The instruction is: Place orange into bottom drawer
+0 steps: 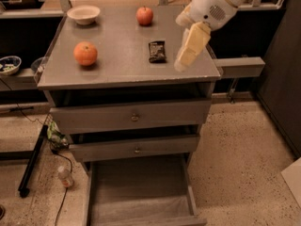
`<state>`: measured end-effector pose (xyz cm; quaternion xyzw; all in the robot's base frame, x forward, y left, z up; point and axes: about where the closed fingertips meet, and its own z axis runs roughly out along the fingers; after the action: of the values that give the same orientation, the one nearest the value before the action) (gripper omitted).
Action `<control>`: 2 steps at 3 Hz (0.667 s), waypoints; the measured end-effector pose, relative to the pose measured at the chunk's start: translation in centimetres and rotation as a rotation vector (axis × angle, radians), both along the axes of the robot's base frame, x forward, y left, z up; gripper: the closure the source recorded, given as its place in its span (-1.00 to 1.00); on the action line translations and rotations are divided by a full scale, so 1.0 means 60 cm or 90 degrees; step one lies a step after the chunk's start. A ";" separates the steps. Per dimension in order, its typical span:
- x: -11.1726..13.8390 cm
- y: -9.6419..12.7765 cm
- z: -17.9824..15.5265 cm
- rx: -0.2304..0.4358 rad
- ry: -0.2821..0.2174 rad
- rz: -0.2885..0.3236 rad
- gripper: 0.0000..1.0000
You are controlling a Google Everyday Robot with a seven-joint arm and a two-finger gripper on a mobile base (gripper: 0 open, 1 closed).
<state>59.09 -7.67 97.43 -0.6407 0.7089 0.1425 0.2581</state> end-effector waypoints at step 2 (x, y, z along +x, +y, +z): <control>0.086 0.084 -0.008 0.083 0.016 0.033 -1.00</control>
Offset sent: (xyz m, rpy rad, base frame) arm 0.0680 0.0667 -0.0046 0.1660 0.0509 0.0780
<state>64.28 -2.63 96.92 -0.6388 0.6846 0.2031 0.2864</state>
